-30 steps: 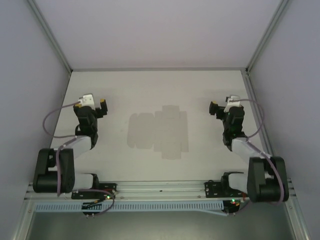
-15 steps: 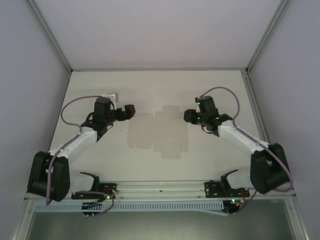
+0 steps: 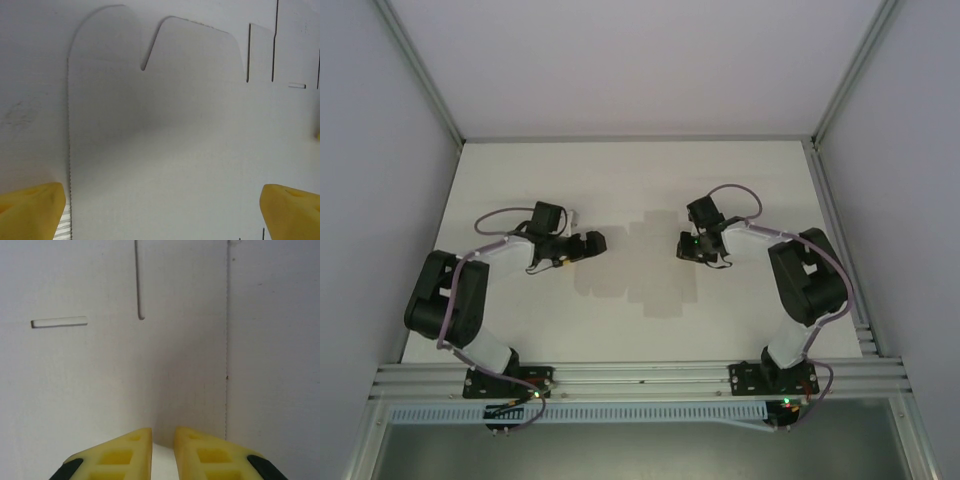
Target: Assemble paper box
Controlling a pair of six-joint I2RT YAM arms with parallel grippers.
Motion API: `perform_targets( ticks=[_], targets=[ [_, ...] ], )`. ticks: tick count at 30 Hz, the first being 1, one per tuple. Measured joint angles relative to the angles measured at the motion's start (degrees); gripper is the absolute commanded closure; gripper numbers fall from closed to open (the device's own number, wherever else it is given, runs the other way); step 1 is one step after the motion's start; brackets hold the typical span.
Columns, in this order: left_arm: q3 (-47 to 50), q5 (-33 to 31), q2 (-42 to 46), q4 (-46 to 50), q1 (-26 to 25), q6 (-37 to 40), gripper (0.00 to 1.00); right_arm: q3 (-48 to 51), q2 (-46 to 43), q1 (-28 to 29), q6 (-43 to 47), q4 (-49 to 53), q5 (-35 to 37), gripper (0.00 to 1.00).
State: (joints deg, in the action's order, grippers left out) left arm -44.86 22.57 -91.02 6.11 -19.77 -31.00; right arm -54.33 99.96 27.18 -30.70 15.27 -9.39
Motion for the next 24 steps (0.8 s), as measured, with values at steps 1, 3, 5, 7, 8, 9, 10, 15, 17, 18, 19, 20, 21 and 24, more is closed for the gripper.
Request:
perform_targets(
  ticks=[1, 3, 5, 7, 8, 9, 10, 15, 17, 18, 19, 20, 21, 24],
  targets=[
    [0.0, 0.3, -0.2, 0.3, 0.0, 0.0, 0.00, 0.2, 0.0, 0.0, -0.3, -0.3, 0.0, 0.81],
    [-0.4, 0.5, -0.7, 1.1, 0.0, 0.1, 0.00, 0.9, -0.1, 0.0, -1.0, -1.5, 0.0, 0.82],
    [-1.2, 0.6, -1.1, 2.1, 0.0, 0.1, 0.00, 2.0, -0.5, -0.1, -1.9, -3.1, 0.2, 0.82],
    [-1.3, 0.6, -1.2, 2.4, 0.0, 0.3, 0.00, 3.0, -0.8, -0.1, -2.5, -4.4, 0.2, 0.82],
    [-1.4, 0.6, -1.2, 2.6, 0.0, 0.5, 0.00, 3.3, -0.9, -0.1, -2.7, -4.9, 0.2, 0.82],
    [-1.5, 0.5, -1.2, 2.9, 0.0, 0.8, 0.00, 3.5, -1.0, -0.1, -2.9, -5.4, 0.2, 0.82],
    [-1.6, 0.4, -1.2, 3.1, 0.0, 1.1, 0.00, 3.6, -1.0, -0.1, -3.0, -5.9, 0.2, 0.83],
    [-2.9, -2.6, -1.2, 6.4, -0.5, 1.4, 0.00, 4.5, -1.0, -0.1, -3.5, -8.3, -0.1, 0.83],
    [-3.1, -3.7, -1.3, 6.9, -0.9, 1.6, 0.01, 4.6, -1.0, -0.1, -3.6, -8.8, -0.2, 0.83],
    [-3.4, -4.2, -1.4, 7.4, -1.1, 1.6, 0.01, 4.7, -0.9, -0.1, -3.6, -9.0, -0.3, 0.83],
    [-3.7, -4.7, -1.6, 7.9, -1.4, 1.8, 0.00, 4.9, -0.9, -0.1, -3.7, -9.3, -0.3, 0.83],
    [-4.0, -5.2, -1.8, 8.2, -1.7, 1.9, 0.00, 4.9, -0.9, -0.1, -3.7, -9.5, -0.3, 0.83],
    [-4.1, -5.5, -1.9, 8.3, -1.9, 2.1, 0.00, 5.0, -0.9, -0.1, -3.7, -9.7, -0.3, 0.83],
    [-4.1, -5.4, -2.3, 8.2, -2.0, 2.4, 0.01, 5.0, -0.6, -0.1, -3.7, -10.5, -0.8, 0.85]
  ],
)
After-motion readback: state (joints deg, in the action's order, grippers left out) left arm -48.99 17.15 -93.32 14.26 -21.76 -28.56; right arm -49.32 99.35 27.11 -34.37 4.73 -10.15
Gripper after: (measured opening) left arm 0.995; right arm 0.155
